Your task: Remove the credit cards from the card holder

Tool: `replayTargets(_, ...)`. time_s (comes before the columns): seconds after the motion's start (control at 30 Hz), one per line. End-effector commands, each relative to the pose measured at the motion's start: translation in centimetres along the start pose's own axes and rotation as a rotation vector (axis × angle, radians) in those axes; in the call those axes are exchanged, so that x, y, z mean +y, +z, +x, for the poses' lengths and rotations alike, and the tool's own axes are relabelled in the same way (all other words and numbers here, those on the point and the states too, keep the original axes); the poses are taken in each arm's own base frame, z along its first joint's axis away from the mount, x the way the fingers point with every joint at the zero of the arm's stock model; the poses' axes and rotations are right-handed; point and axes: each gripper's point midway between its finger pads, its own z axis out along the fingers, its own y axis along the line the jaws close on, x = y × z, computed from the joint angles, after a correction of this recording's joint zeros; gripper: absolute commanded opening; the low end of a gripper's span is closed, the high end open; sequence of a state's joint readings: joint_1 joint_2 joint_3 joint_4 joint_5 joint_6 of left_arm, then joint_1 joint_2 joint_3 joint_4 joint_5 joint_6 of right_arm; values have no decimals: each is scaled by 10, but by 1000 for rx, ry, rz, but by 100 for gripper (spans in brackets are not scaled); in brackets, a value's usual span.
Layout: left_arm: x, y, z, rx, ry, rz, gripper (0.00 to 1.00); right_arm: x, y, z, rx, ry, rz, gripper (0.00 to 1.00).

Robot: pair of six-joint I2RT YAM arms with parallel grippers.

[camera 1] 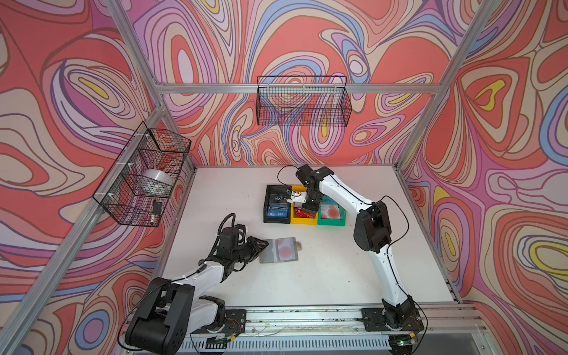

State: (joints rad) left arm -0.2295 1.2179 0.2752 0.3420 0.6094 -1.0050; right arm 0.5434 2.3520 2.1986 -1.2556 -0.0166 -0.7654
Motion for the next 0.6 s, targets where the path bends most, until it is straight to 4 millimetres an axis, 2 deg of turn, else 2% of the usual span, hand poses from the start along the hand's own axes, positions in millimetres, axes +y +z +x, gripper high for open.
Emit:
replayTargets(0.0,-8,2,-4,-5,29,22,26,-3,8,-4,-16,6,-2,16)
replayTargets(0.23,-6,3,-4,-8,26,15,26,11,15,-5,-21,-22,-84,1)
replayTargets(0.57,-6,1,-4,-13,30,13,26,31,19,-1,-17,-41,-192,0)
